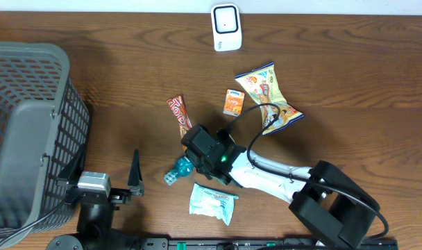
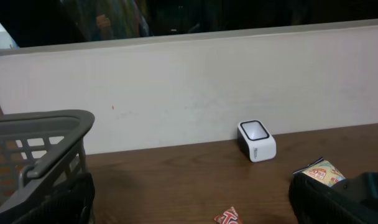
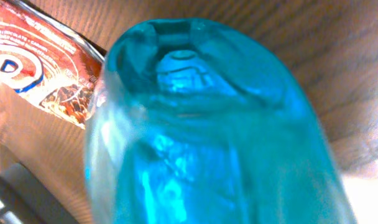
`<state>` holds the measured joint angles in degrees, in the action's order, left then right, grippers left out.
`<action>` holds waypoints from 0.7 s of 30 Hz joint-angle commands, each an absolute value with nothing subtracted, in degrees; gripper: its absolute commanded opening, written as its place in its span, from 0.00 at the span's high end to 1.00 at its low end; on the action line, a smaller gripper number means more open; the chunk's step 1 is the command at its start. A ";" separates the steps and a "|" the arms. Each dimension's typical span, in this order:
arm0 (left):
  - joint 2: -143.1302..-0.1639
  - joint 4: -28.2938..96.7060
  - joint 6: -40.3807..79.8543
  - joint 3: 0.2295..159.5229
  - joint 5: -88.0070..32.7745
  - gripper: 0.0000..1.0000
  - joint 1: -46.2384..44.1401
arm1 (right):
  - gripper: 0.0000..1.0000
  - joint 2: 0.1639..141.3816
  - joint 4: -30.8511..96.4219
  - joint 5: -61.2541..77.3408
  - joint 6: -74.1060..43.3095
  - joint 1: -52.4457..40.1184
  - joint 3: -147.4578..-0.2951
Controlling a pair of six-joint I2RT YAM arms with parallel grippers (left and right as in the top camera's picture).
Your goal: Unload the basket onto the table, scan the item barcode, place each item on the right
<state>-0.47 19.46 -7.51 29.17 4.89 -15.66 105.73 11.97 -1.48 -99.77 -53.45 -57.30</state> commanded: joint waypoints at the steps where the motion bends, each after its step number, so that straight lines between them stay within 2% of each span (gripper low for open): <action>1: -0.14 19.25 -7.29 29.26 5.48 0.00 -15.94 | 0.94 108.18 16.73 -5.45 -90.08 -51.13 -54.28; 6: -0.14 19.25 -7.29 29.26 5.48 0.00 -15.94 | 0.98 102.67 23.79 -5.50 -79.70 -46.85 -56.01; 13: -0.14 19.25 -7.29 29.26 5.48 0.00 -15.94 | 0.96 96.84 41.69 -5.85 -79.83 -40.01 -59.22; 21: -0.14 19.25 -7.27 29.26 5.48 0.00 -15.94 | 0.78 97.14 44.40 -3.99 -79.88 -36.77 -59.22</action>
<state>-0.47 19.46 -7.51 29.17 4.89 -15.66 98.39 44.77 -3.57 -80.73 -37.21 -57.93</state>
